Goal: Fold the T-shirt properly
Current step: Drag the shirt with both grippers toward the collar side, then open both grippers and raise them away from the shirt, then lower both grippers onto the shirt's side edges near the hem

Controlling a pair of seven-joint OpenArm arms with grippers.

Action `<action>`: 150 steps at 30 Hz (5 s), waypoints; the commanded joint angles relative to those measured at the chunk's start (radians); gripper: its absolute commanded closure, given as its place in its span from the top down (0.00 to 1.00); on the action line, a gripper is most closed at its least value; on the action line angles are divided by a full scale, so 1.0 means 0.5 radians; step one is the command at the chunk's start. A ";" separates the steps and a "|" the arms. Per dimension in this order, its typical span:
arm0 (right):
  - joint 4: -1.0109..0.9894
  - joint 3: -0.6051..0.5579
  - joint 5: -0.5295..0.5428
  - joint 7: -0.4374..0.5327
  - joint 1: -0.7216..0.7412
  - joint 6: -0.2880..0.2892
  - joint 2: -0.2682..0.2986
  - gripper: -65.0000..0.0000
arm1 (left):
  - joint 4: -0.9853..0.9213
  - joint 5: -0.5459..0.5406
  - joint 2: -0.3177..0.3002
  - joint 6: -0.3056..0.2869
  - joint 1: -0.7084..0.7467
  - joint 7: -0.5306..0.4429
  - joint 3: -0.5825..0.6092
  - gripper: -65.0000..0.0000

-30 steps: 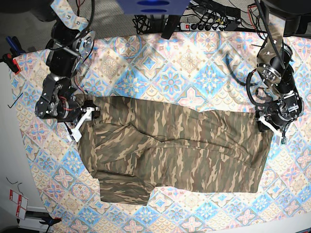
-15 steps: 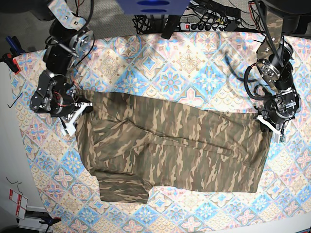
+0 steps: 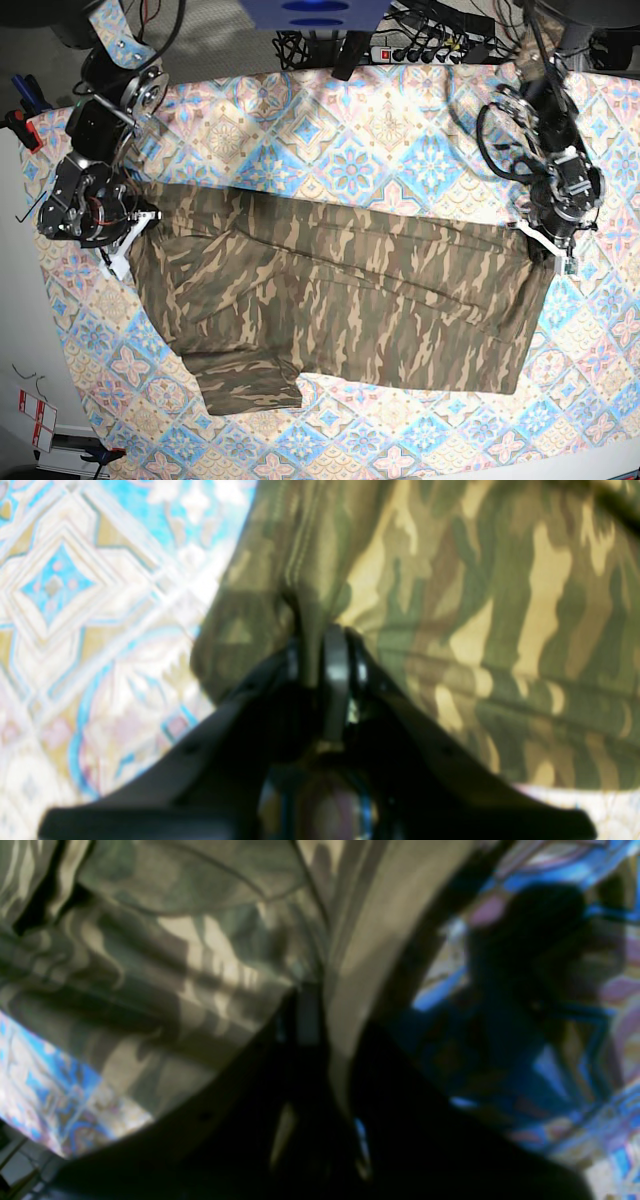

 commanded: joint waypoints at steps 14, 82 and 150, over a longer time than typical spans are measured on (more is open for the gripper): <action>0.029 0.002 -0.076 0.035 0.079 -0.111 0.237 0.01 | 1.102 0.279 0.489 -0.042 0.423 0.633 0.017 0.06; -0.229 -0.050 -0.426 0.081 0.033 -0.021 0.541 0.15 | 2.164 0.211 0.655 -0.042 1.135 0.636 0.023 0.34; -1.732 -0.028 -1.039 2.155 0.806 -0.691 0.553 0.54 | 0.301 0.184 0.146 -0.042 -0.231 0.302 0.305 0.45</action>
